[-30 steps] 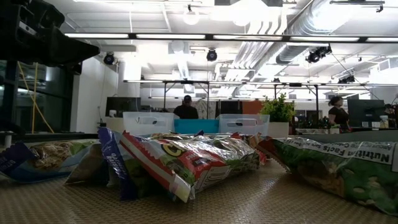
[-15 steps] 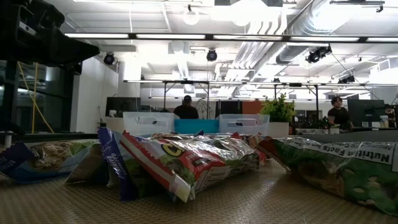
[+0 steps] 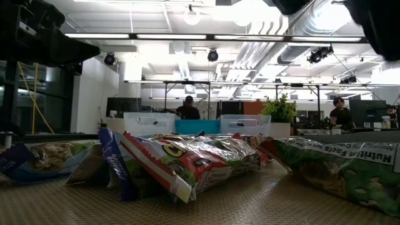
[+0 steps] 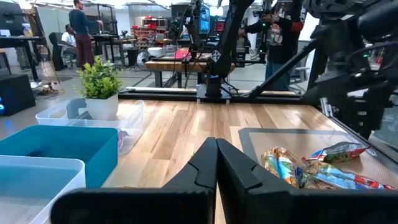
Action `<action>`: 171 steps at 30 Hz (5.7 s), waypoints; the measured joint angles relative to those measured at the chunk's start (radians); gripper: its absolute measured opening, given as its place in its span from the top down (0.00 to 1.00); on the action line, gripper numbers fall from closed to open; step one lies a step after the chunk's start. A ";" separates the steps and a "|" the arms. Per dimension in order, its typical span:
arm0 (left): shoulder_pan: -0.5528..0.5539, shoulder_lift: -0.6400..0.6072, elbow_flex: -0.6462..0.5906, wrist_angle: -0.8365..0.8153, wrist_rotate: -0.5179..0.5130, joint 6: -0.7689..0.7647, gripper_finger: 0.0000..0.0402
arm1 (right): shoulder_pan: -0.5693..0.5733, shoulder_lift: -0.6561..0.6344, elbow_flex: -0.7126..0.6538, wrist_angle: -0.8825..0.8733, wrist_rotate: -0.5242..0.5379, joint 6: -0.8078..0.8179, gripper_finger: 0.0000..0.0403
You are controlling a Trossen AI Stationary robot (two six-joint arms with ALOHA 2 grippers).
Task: Pick and place Granola Bars by type
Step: Put the red granola bar into the right transparent bin
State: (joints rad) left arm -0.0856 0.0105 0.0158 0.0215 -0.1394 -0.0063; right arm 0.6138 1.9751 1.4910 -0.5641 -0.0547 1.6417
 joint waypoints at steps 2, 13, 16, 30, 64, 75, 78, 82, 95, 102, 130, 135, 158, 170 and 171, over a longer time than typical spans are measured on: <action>0.000 0.000 0.000 0.000 0.000 0.000 1.00 | -0.006 0.000 0.000 -0.064 -0.009 0.006 0.68; 0.000 0.000 0.000 0.000 0.000 0.000 1.00 | -0.014 0.000 0.000 -0.122 0.074 -0.027 0.68; 0.000 0.000 0.000 0.000 0.000 0.000 1.00 | -0.014 0.000 0.000 -0.079 0.115 -0.086 0.68; 0.000 0.000 0.000 0.000 0.000 0.000 1.00 | -0.042 0.000 0.000 0.117 0.199 -0.267 0.68; 0.000 0.000 0.000 0.000 -0.001 0.000 1.00 | -0.058 0.078 0.000 -0.096 0.113 -0.170 0.41; 0.000 0.000 0.000 0.000 -0.001 0.000 1.00 | -0.057 0.150 0.004 -0.056 0.101 -0.160 0.41; 0.000 0.000 0.000 0.000 -0.001 0.000 1.00 | -0.057 0.162 0.005 -0.055 0.104 -0.159 0.42; 0.000 0.000 0.000 0.000 -0.001 0.000 1.00 | -0.057 0.172 0.004 -0.059 0.101 -0.159 0.48; 0.000 0.000 0.000 0.000 -0.002 0.000 1.00 | -0.057 0.175 0.002 -0.058 0.107 -0.160 0.69; 0.000 0.000 0.000 0.000 -0.003 0.000 1.00 | -0.057 0.174 0.000 -0.052 0.108 -0.160 0.73; 0.000 0.000 0.000 0.000 -0.001 0.000 1.00 | -0.057 0.111 -0.002 0.159 0.162 -0.324 0.81; 0.000 0.000 0.000 0.000 -0.001 0.000 1.00 | -0.057 0.101 -0.002 0.255 0.214 -0.418 0.81; 0.000 0.000 0.000 0.000 -0.001 0.000 1.00 | -0.031 -0.196 0.000 0.621 0.734 -1.214 0.81; 0.000 0.000 0.000 0.000 -0.001 0.000 1.00 | -0.032 -0.296 0.000 0.915 0.919 -1.691 0.81; 0.000 0.000 0.000 0.000 -0.001 0.000 1.00 | -0.032 -0.300 0.000 0.940 0.943 -1.732 0.81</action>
State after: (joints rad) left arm -0.0853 0.0107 0.0156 0.0216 -0.1402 -0.0067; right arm 0.5814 1.6747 1.4914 0.3764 0.8884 -0.0908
